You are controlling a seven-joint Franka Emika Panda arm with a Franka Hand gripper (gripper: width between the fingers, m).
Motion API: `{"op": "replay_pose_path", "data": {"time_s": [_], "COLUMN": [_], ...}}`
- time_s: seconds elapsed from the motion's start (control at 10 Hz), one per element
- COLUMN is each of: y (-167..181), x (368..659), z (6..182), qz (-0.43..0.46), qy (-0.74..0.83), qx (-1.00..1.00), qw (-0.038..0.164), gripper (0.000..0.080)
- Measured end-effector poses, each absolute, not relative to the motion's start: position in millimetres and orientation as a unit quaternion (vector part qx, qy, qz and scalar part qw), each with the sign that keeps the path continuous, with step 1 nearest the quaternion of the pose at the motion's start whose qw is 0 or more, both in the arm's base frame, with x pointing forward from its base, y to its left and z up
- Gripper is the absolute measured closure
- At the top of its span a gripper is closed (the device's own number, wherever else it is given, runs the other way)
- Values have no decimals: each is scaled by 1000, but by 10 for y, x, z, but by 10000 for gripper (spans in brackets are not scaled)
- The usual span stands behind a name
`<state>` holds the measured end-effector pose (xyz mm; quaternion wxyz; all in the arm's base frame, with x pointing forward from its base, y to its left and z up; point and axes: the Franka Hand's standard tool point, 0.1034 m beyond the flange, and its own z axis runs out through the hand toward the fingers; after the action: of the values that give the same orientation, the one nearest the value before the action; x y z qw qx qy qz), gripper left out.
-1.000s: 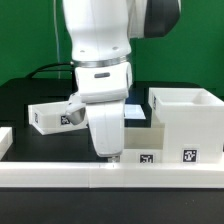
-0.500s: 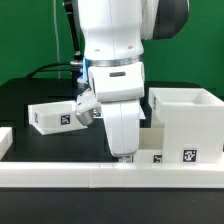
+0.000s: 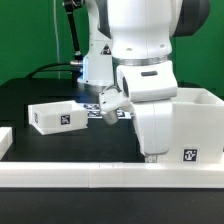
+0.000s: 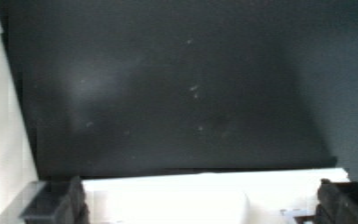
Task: Assemble drawer
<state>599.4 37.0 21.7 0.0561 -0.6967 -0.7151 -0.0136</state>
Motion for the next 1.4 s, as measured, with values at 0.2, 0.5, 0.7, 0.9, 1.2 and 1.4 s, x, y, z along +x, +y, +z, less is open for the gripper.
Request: {"op": "replay_pose_path", "data": {"time_s": [0.2,0.5,0.7,0.9,1.2,1.4], "y": [359,19,-252,-339,-316,-338], "x": [5998,6034,5983,5782,5231,5215], "z": [226,284,462,573,642,608], "qz": [-10,-6,-16,-19,-29,-26], "qy": [-712,-707,-678,-632,-575,-573], "qx": [-700,-706,-734,-775,-818,-819], "qw": [53,46,27,15,2,4], "gripper": [150,150,150,150,150,150]}}
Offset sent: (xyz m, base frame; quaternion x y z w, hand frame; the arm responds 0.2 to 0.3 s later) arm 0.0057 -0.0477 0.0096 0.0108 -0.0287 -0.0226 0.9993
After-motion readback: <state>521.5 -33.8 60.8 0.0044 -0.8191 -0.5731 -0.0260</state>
